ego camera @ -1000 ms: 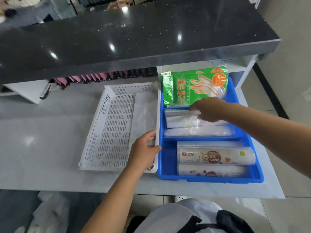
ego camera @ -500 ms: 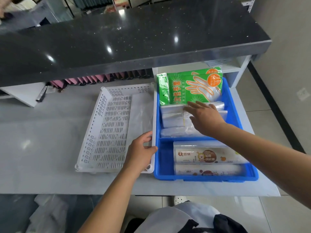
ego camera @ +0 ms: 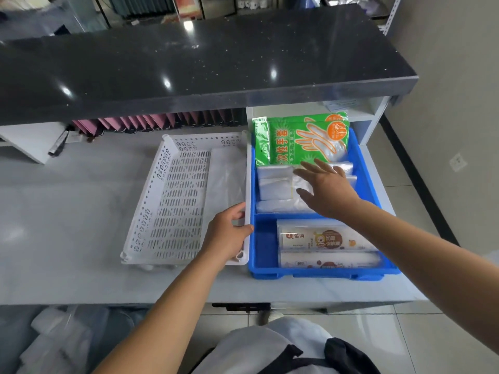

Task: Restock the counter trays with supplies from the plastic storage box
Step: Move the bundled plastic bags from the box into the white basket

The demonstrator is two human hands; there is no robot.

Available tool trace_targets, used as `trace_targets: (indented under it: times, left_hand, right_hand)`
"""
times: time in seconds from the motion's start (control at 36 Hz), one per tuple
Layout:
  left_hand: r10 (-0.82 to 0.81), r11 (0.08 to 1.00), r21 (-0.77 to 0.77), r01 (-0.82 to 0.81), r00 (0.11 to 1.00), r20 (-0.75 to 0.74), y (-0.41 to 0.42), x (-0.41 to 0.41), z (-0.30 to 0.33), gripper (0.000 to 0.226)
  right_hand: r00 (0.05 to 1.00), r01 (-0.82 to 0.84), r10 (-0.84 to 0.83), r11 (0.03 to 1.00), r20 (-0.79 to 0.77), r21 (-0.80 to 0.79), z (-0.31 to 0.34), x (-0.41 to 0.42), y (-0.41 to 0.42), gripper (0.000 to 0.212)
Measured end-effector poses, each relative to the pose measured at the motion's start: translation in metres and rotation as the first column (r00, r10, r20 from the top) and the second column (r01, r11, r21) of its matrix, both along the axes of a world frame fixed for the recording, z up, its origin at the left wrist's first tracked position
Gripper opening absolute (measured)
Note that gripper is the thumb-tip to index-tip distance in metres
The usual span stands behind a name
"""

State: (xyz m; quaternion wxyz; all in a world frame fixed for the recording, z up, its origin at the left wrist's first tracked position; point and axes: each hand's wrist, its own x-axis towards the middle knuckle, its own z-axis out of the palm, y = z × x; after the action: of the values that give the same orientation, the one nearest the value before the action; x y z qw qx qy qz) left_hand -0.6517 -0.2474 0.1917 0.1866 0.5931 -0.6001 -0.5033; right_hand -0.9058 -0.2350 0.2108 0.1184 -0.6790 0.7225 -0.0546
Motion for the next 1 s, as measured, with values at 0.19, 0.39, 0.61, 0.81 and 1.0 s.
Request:
trace_targets:
  times: [0.19,0.39,0.61,0.81,1.0]
  left_hand:
    - [-0.163,0.985,0.048,0.166,0.985,-0.062,-0.010,0.022,0.018,0.061]
    - [-0.094,0.910,-0.400,0.110,0.994,0.059,0.033,0.125,0.053,0.058]
    - [0.278,0.923,-0.274,-0.269,0.961,-0.004,0.132,0.308,0.008,0.064]
    - [0.541,0.840,-0.169,-0.516,0.821,0.185,0.230,0.424,-0.044,0.071]
    - [0.678,0.733,-0.038,-0.679,0.726,0.118,0.292,0.477,-0.074,0.074]
  right_hand:
    - [0.994,0.040,-0.035,0.998,0.104,-0.047,0.040,0.049,0.038,0.053]
    - [0.931,0.017,0.069,0.972,0.359,-0.232,0.081,0.164,0.060,0.043]
    - [0.902,-0.194,0.222,0.975,0.369,-0.110,0.042,0.346,0.112,0.063]
    - [0.858,-0.502,0.444,0.832,0.258,0.238,-0.009,0.452,0.141,0.069]
    - [0.785,-0.618,0.545,0.717,0.294,0.322,-0.009,0.530,0.138,0.065]
